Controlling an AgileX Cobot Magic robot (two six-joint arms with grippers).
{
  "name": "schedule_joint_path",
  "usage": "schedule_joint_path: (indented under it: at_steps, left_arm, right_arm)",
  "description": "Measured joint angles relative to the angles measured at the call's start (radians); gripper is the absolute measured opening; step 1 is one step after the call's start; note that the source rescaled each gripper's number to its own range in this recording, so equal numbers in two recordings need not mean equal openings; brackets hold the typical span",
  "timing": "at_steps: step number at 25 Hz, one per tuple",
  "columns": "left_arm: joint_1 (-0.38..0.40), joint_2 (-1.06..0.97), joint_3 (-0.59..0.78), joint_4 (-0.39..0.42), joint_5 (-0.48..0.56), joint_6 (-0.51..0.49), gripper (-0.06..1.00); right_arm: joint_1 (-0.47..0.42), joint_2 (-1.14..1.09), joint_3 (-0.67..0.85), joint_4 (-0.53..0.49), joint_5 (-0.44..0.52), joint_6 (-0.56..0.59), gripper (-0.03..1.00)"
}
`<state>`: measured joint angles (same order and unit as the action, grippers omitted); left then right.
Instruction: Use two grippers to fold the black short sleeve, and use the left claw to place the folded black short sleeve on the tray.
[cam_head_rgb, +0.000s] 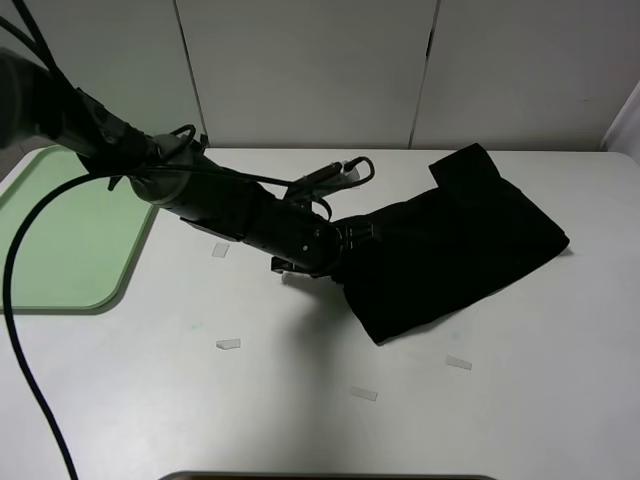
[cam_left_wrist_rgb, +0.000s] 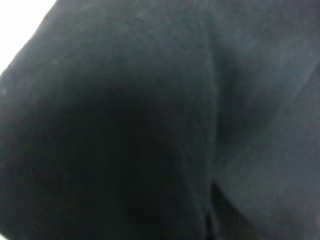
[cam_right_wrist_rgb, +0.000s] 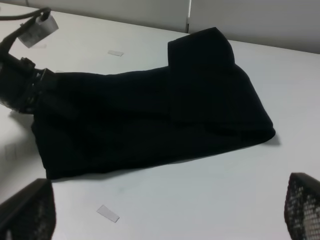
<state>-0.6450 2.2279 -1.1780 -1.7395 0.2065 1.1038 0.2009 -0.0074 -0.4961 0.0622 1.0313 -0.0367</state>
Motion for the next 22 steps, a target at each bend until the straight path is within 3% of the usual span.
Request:
schedule_joint_path:
  at_steps: [3, 6, 9, 14, 18, 22]
  left_arm:
    - [0.012, 0.000, 0.000, 0.017, 0.022, 0.000, 0.09]
    - [0.051, -0.021, 0.003, 0.139, 0.065, -0.012, 0.09]
    - [0.112, -0.071, 0.003, 0.367, 0.094, -0.071, 0.09]
    - [0.215, -0.150, 0.003, 0.856, 0.140, -0.238, 0.09]
    - [0.276, -0.201, 0.003, 1.210, 0.246, -0.277, 0.09]
    - [0.324, -0.237, 0.003, 1.468, 0.382, -0.289, 0.09]
  right_arm:
    - [0.000, 0.000, 0.000, 0.000, 0.000, 0.000, 1.00]
    - [0.000, 0.000, 0.000, 0.000, 0.000, 0.000, 1.00]
    - [0.000, 0.000, 0.000, 0.000, 0.000, 0.000, 1.00]
    - [0.000, 0.000, 0.000, 0.000, 0.000, 0.000, 1.00]
    - [0.000, 0.000, 0.000, 0.000, 0.000, 0.000, 1.00]
    - [0.000, 0.000, 0.000, 0.000, 0.000, 0.000, 1.00]
